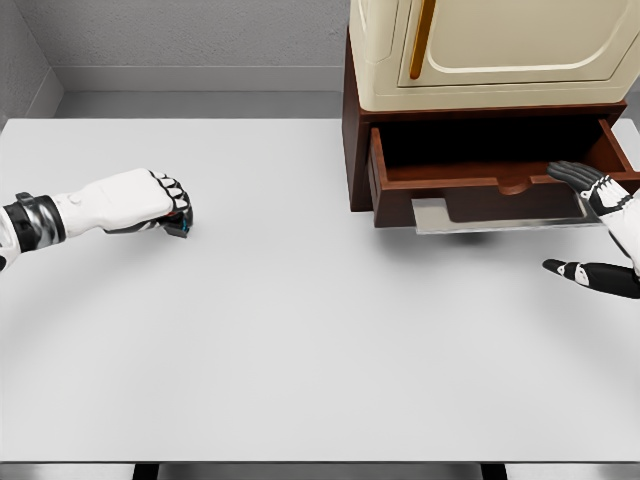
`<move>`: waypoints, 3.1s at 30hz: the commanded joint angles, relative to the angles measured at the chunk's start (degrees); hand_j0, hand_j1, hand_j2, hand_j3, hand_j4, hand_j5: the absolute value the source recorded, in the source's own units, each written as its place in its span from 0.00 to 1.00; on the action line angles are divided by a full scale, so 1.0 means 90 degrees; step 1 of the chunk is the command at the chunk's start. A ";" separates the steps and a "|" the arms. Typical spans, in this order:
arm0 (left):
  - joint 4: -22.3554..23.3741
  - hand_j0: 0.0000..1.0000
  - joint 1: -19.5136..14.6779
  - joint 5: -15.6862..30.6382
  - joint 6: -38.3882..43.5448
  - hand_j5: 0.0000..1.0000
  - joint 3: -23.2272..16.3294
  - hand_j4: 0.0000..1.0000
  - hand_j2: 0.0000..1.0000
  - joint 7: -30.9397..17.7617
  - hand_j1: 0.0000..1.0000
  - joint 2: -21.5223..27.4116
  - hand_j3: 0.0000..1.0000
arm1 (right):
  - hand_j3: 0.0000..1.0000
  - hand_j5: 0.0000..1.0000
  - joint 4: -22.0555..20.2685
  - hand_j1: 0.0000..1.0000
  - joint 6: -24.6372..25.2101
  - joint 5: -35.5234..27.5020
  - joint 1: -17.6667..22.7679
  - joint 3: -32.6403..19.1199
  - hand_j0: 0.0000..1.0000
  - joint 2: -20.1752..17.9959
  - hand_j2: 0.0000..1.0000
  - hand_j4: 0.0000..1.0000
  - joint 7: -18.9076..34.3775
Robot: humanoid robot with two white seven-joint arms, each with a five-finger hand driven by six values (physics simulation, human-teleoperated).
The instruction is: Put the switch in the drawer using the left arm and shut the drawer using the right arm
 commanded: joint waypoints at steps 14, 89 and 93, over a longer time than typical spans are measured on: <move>-0.0052 0.48 -0.0195 0.0037 0.0001 0.48 -0.0002 0.48 0.48 -0.0117 0.48 -0.0112 0.48 | 1.00 1.00 -0.0003 1.00 0.0001 -0.0048 0.0000 -0.0011 1.00 -0.0007 1.00 1.00 -0.0004; -0.2093 0.48 -0.1846 0.0135 0.0001 0.48 0.0037 0.48 0.48 -0.0313 0.48 -0.1890 0.48 | 1.00 1.00 -0.0003 1.00 0.0001 -0.0058 0.0029 -0.0040 1.00 -0.0007 1.00 1.00 -0.0014; -0.2064 0.49 -0.1983 0.0125 0.0001 0.49 0.0037 0.49 0.49 -0.0313 0.49 -0.2056 0.49 | 1.00 1.00 -0.0003 1.00 0.0001 -0.0058 0.0029 -0.0040 1.00 -0.0007 1.00 1.00 -0.0014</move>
